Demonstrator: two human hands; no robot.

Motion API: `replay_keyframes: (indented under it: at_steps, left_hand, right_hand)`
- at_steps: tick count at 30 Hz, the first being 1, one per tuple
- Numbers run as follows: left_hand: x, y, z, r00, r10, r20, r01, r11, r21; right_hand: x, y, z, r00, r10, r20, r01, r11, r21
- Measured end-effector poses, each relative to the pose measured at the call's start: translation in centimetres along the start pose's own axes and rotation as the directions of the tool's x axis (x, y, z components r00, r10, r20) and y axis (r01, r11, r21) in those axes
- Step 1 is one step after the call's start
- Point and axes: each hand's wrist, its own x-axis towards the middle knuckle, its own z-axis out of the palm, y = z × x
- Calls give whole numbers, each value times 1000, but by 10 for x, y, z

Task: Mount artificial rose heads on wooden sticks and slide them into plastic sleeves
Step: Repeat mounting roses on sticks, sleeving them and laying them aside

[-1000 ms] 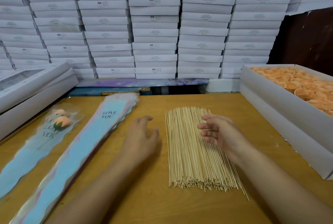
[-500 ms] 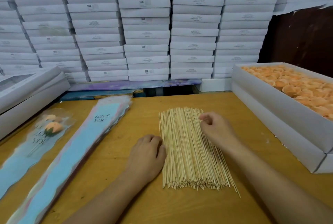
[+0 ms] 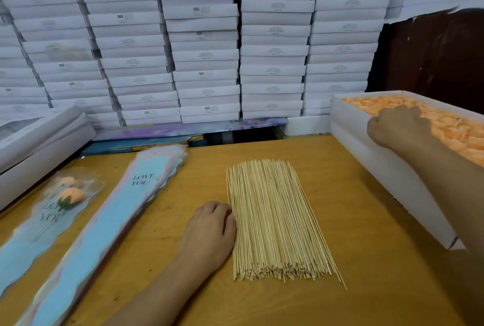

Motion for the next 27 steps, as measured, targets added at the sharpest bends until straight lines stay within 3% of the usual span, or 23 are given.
replay_keyframes:
  at_steps: [5, 9, 13, 22, 27]
  left_hand:
    - [0, 0, 1, 1000, 3, -5, -3, 1000, -2]
    - [0, -1, 2, 1000, 5, -16, -5, 1000, 0]
    - [0, -2, 2, 1000, 5, -20, -5, 1000, -1]
    - [0, -1, 1, 1000, 0, -23, 0, 1000, -5]
    - [-1, 0, 0, 1000, 2, -26, -2, 1000, -8]
  right_hand:
    - [6, 12, -6, 996, 69, -64, -55, 978, 203]
    - [11, 20, -9, 974, 216, 71, -221, 973, 74]
    - [15, 27, -6, 961, 204, 187, -202, 979, -30]
    - [15, 23, -4, 944, 259, 206, -247, 966, -83]
    - [12, 18, -8, 971, 225, 83, -224, 974, -19]
